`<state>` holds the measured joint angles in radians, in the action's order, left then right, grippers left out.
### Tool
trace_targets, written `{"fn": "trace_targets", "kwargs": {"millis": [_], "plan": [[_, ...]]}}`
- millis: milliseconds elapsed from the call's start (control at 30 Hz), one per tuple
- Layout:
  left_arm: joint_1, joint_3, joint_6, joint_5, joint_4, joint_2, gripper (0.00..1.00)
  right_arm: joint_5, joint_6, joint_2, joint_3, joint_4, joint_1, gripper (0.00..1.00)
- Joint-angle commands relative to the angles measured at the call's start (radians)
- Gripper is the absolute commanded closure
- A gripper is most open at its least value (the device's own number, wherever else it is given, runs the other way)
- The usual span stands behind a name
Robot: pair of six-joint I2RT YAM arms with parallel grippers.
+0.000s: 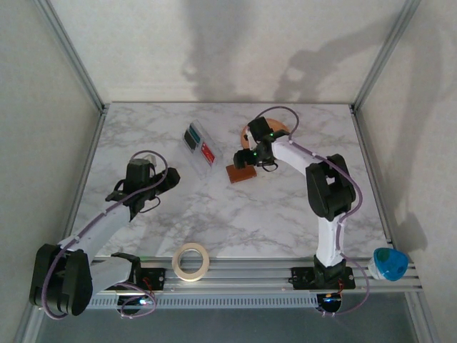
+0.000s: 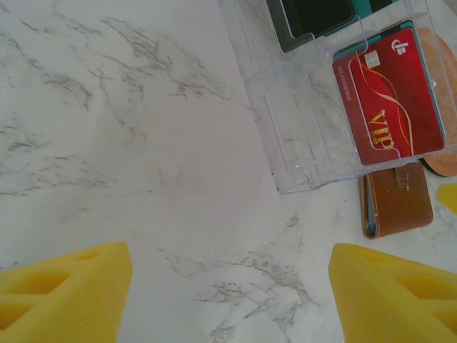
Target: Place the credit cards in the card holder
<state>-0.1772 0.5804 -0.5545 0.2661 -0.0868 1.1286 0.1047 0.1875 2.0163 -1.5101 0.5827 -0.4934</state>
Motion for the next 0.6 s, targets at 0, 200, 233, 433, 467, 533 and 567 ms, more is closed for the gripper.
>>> {"fn": "trace_targets", "kwargs": {"millis": [0,200,233,433,467,533,567], "plan": [[-0.018,0.031,-0.005,0.036,-0.002,-0.003,0.27,0.04,-0.027,0.059,-0.052,0.059,0.012,0.21],[-0.042,0.073,0.034,0.115,-0.059,0.071,0.32,0.129,-0.023,0.061,-0.04,0.057,0.023,0.37],[-0.053,0.068,0.034,0.12,-0.053,0.074,0.32,0.167,-0.022,0.057,-0.034,0.049,0.026,0.41],[-0.069,0.064,0.025,0.139,-0.034,0.1,0.33,0.274,-0.004,0.021,0.027,0.007,0.041,0.72],[-0.074,0.064,0.025,0.139,-0.031,0.099,0.33,0.293,-0.005,0.018,0.035,0.003,0.042,0.73],[-0.078,0.06,0.025,0.147,-0.016,0.1,0.33,0.339,0.006,0.005,0.058,-0.012,0.044,0.89],[-0.078,0.063,0.025,0.157,-0.012,0.107,0.34,0.364,0.014,-0.005,0.074,-0.027,0.045,0.94]]}}
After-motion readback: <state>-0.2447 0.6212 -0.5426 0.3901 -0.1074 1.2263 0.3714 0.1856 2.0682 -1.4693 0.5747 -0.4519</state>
